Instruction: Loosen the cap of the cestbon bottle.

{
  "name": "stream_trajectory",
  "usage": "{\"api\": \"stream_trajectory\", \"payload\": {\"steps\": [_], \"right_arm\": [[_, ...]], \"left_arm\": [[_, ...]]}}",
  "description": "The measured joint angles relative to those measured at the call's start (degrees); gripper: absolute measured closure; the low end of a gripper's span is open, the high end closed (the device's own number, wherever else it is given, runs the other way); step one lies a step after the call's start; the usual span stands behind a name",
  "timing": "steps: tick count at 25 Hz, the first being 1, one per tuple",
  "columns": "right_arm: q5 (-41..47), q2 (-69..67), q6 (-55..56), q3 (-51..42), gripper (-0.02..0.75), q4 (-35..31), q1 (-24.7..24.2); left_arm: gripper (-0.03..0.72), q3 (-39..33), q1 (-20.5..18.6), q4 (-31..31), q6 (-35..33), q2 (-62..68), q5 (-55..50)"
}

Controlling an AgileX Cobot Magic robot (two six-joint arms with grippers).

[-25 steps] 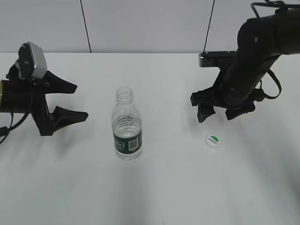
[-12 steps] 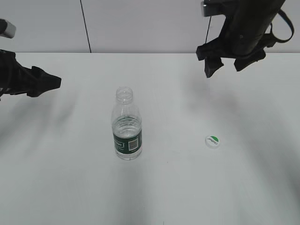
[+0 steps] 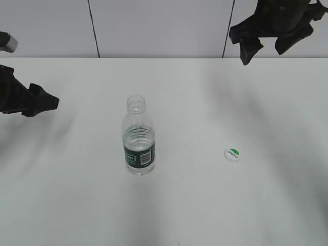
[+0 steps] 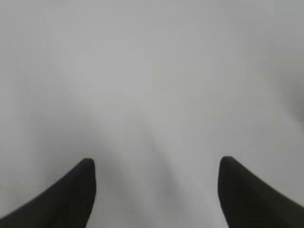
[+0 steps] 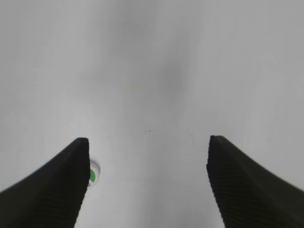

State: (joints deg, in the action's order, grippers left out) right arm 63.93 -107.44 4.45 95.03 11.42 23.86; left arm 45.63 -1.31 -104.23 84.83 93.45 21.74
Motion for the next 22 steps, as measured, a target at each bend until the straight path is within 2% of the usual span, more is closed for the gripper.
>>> {"api": "stream_trajectory", "payload": {"steps": [3, 5, 9, 12, 17, 22], "right_arm": [[-0.17, 0.81, -0.04, 0.06, 0.146, 0.04, 0.0], [0.06, 1.03, -0.04, 0.06, 0.146, 0.3, 0.0], [0.95, 1.83, -0.04, 0.06, 0.146, 0.66, 0.0], [1.72, 3.37, -0.04, 0.06, 0.146, 0.84, -0.14], [1.98, 8.19, -0.11, -1.95, 0.146, 0.09, -2.16], [-0.62, 15.79, -0.86, -9.42, 0.146, 0.21, -5.03]], "left_arm": [[0.21, 0.24, 0.0, -0.78, -11.07, -0.4, -1.51], [0.21, 0.24, 0.0, -0.88, -13.69, -1.35, -3.81], [0.21, 0.28, 0.0, -0.57, -13.98, -3.65, -13.08], [0.214, 0.28, -0.07, 3.39, -13.98, -5.69, -17.42], [0.243, 0.35, -0.07, 13.08, -13.87, -9.99, -12.63], [0.261, 0.35, -0.07, 14.96, -10.63, -12.51, -6.34]]}}
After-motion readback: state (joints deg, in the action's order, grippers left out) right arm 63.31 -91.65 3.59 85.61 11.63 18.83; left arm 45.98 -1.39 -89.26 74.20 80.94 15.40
